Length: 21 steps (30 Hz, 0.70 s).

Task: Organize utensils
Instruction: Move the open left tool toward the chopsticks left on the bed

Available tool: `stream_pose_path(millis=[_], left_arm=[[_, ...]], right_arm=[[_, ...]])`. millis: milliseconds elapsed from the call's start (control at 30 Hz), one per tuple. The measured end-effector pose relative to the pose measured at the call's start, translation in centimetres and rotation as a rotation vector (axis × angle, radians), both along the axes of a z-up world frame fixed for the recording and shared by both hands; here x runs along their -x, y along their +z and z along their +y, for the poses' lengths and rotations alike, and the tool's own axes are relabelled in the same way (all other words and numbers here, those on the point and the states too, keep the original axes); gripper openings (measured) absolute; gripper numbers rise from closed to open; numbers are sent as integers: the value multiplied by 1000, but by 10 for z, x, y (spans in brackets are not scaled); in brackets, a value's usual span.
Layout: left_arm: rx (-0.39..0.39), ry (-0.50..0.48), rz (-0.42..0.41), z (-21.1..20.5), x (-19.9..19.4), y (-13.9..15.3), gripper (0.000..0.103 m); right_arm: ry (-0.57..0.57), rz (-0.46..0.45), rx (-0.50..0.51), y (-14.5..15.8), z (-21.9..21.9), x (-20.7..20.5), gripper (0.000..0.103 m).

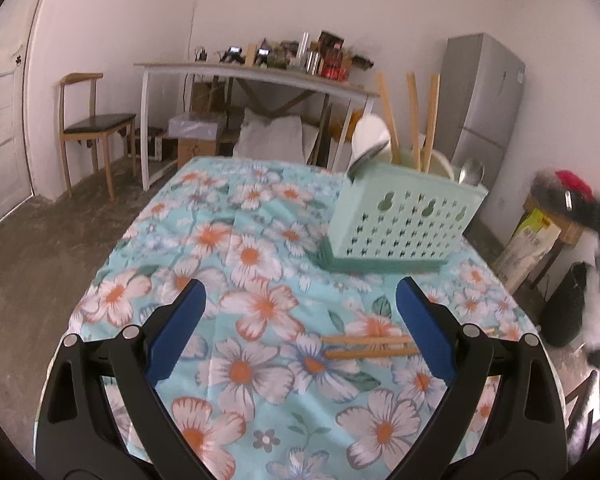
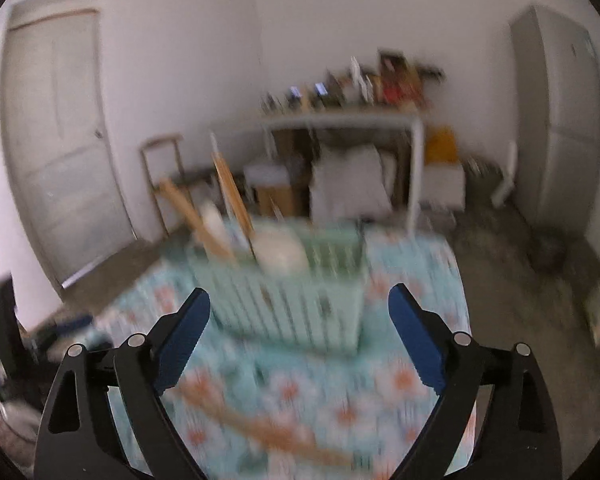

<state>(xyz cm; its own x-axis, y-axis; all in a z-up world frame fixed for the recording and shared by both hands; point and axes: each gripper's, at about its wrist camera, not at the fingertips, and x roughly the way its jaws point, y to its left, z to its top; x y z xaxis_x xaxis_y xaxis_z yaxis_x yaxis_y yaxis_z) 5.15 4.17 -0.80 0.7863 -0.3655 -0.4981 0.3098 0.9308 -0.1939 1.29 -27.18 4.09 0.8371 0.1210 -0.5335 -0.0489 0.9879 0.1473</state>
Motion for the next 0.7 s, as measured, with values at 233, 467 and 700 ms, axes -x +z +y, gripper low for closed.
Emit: stream_pose_path(millis=[233, 467, 700], left_arm=[[-79, -9, 54, -17, -1, -9, 92], [-158, -60, 121, -47, -4, -24, 92], [-185, -143, 188, -70, -3, -32, 92]], right_arm=[[-125, 184, -48, -71, -12, 37, 95], [-169, 271, -120, -110, -20, 53, 96], [-164, 257, -263, -127, -35, 61, 97]])
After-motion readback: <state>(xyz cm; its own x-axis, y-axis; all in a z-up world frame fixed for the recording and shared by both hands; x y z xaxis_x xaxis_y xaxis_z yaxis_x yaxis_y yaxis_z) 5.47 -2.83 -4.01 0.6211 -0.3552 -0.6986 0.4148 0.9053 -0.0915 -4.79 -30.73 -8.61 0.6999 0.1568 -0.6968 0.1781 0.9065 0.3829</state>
